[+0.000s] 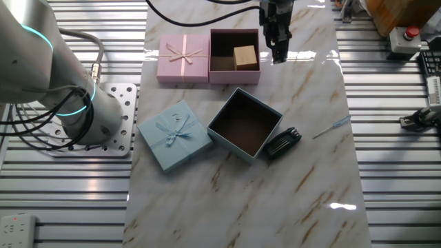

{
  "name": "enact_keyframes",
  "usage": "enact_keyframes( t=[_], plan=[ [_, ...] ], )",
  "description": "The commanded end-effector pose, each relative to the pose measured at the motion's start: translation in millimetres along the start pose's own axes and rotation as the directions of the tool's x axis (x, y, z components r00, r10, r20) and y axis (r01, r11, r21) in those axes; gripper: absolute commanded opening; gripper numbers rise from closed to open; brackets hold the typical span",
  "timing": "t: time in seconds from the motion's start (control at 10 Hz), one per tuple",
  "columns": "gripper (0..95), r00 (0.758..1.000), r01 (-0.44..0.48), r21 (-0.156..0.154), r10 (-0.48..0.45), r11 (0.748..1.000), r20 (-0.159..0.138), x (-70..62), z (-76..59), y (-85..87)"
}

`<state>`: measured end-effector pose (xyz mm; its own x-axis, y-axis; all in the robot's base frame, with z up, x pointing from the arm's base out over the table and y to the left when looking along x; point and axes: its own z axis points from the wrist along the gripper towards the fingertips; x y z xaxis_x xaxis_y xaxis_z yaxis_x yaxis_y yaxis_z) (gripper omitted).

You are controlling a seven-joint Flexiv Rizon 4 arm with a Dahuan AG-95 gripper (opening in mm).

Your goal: Move an object from one box to another

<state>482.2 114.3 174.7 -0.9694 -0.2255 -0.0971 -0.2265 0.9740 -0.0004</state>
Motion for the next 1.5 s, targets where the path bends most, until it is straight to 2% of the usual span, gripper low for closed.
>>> enact_keyframes(
  t=[0.1, 0.3, 0.4, 0.9, 1.0, 1.5],
  plan=[
    [76.0, 1.000, 0.000, 0.000, 0.000, 1.000, 0.000, -0.2, 0.2, 0.0],
    [76.0, 1.000, 0.000, 0.000, 0.000, 1.000, 0.000, -0.2, 0.2, 0.0],
    [57.0, 0.986, -0.169, -0.009, 0.169, 0.986, -0.008, -0.1, 0.0, 0.1],
    [57.0, 0.984, -0.179, -0.012, 0.179, 0.984, -0.004, 0.3, -2.9, 0.9],
    [76.0, 0.983, -0.181, -0.011, 0.181, 0.983, 0.001, 0.7, -3.5, 2.4],
    [76.0, 0.972, -0.234, -0.012, 0.234, 0.972, 0.015, 13.3, 2.6, 47.4]
  ],
)
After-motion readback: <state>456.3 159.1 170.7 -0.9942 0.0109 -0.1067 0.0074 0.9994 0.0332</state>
